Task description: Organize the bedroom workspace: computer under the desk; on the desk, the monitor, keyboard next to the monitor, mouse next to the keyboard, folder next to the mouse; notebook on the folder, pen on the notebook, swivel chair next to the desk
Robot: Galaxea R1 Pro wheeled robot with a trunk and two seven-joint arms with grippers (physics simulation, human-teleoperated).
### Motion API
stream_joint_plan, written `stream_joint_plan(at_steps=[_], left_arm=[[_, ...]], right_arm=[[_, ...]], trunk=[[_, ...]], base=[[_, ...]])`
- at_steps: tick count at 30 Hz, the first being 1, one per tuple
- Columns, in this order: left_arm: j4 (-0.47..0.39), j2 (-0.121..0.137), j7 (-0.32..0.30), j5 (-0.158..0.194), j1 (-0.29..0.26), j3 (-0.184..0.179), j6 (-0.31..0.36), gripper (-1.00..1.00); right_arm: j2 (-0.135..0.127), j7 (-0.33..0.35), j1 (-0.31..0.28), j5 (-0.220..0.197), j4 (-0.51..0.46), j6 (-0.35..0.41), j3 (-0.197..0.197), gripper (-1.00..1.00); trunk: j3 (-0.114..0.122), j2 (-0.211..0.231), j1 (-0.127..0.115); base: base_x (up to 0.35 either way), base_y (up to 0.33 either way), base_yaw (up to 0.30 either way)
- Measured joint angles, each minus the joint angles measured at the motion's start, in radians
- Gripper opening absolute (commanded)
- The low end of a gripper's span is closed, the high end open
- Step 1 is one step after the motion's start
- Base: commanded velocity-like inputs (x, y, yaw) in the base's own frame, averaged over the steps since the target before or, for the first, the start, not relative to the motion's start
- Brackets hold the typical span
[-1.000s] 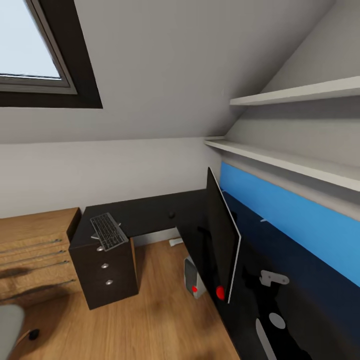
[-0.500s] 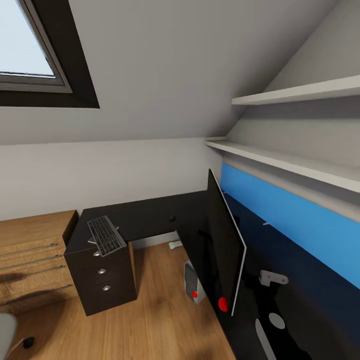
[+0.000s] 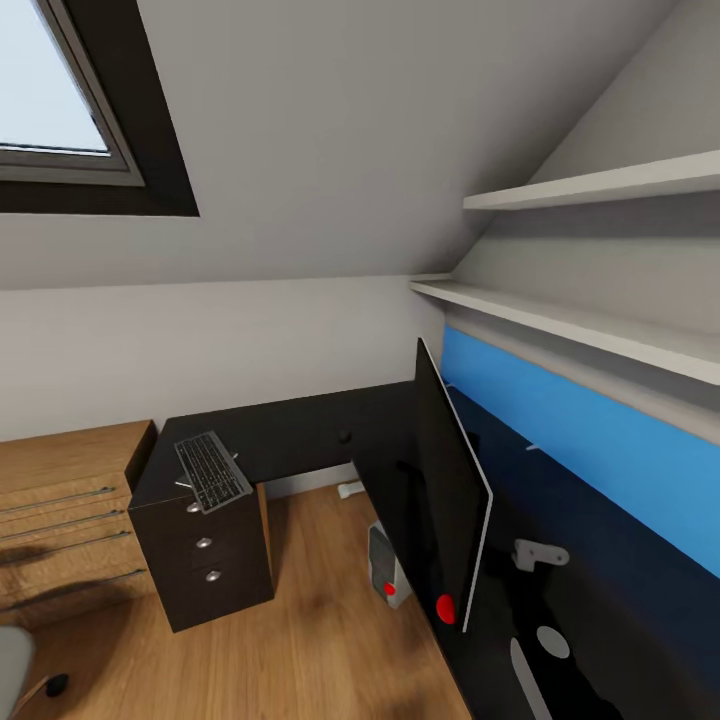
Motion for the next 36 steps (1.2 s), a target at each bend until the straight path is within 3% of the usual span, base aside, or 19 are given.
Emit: stream_joint_plan(at_steps=[7, 15, 20, 36], left_arm=[[0.0, 0.0, 0.0, 0.0, 0.0, 0.0, 0.0, 1.0], [0.0, 0.0, 0.0, 0.001, 0.0, 0.0, 0.0, 1.0], [0.0, 0.0, 0.0, 0.001, 0.0, 0.0, 0.0, 1.0], [0.0, 0.001, 0.0, 0.001, 0.0, 0.0, 0.0, 1.0]], right_arm=[[0.001, 0.056, 0.0, 0.0, 0.0, 0.001, 0.0, 1.0], [0.016, 0.06, 0.0, -0.004, 0.0, 0.004, 0.0, 1.0], [0.028, 0.055, -0.001, -0.005, 0.0, 0.005, -0.001, 1.0], [0.029, 0.026, -0.001, -0.006, 0.0, 0.002, -0.002, 1.0]], trunk=[[0.0, 0.0, 0.0], [0.0, 0.0, 0.0], [-0.003, 0.0, 0.0], [-0.017, 0.0, 0.0]], base=[[0.0, 0.0, 0.0], [0.0, 0.0, 0.026], [0.0, 0.0, 0.195], [0.0, 0.0, 0.222]])
